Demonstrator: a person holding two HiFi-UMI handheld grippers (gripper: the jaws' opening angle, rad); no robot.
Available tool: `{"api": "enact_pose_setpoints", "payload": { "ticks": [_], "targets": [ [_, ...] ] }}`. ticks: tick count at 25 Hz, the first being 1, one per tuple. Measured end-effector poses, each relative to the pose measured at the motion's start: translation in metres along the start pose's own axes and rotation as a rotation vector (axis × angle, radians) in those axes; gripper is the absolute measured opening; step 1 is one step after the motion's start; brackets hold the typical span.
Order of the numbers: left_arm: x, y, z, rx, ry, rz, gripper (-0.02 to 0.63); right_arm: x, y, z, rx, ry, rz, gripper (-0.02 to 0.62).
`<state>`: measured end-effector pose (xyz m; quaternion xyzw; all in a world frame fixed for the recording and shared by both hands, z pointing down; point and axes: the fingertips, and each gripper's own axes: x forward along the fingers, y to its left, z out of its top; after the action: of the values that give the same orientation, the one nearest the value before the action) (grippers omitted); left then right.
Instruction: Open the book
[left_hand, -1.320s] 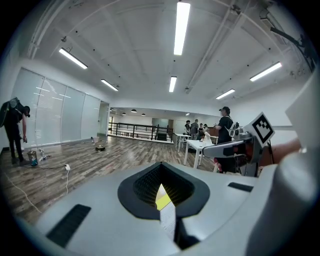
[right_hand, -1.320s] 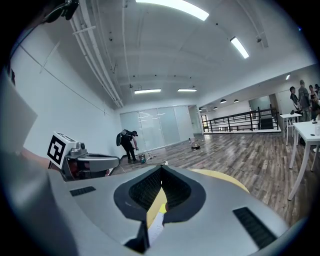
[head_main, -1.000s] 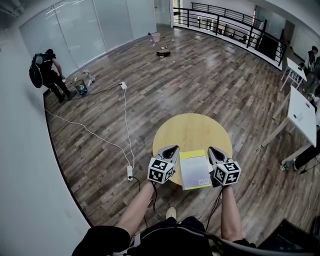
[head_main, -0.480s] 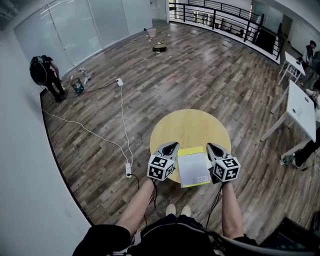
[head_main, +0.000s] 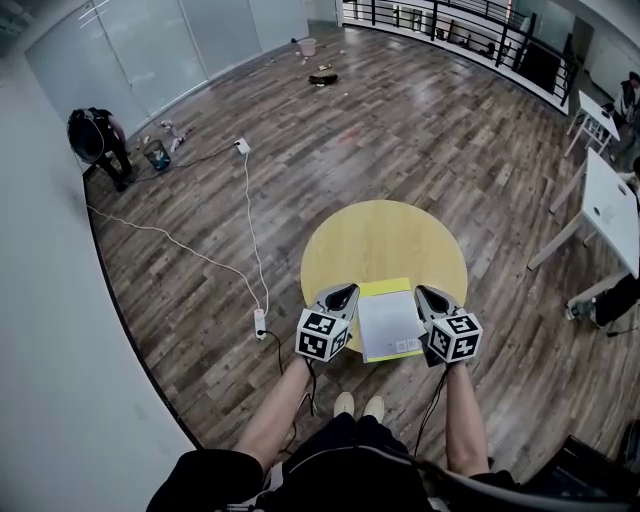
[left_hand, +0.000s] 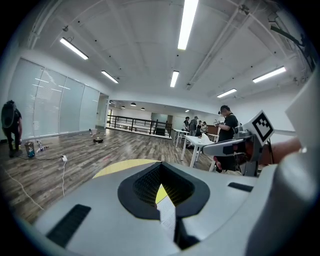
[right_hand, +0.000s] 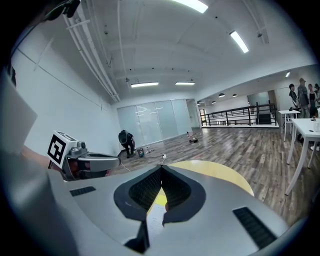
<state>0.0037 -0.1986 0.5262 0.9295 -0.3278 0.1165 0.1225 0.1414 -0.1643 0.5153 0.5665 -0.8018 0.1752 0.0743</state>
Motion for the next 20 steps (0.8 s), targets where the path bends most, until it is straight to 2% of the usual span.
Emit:
{"api": "enact_pose_setpoints", "payload": {
  "ticks": [20],
  "targets": [
    [-0.008, -0.013, -0.123, -0.127, 0.167, 0.02, -0.002, -0.005, 0.004, -0.127, 0.109, 0.182, 0.025, 0.005]
  ]
}}
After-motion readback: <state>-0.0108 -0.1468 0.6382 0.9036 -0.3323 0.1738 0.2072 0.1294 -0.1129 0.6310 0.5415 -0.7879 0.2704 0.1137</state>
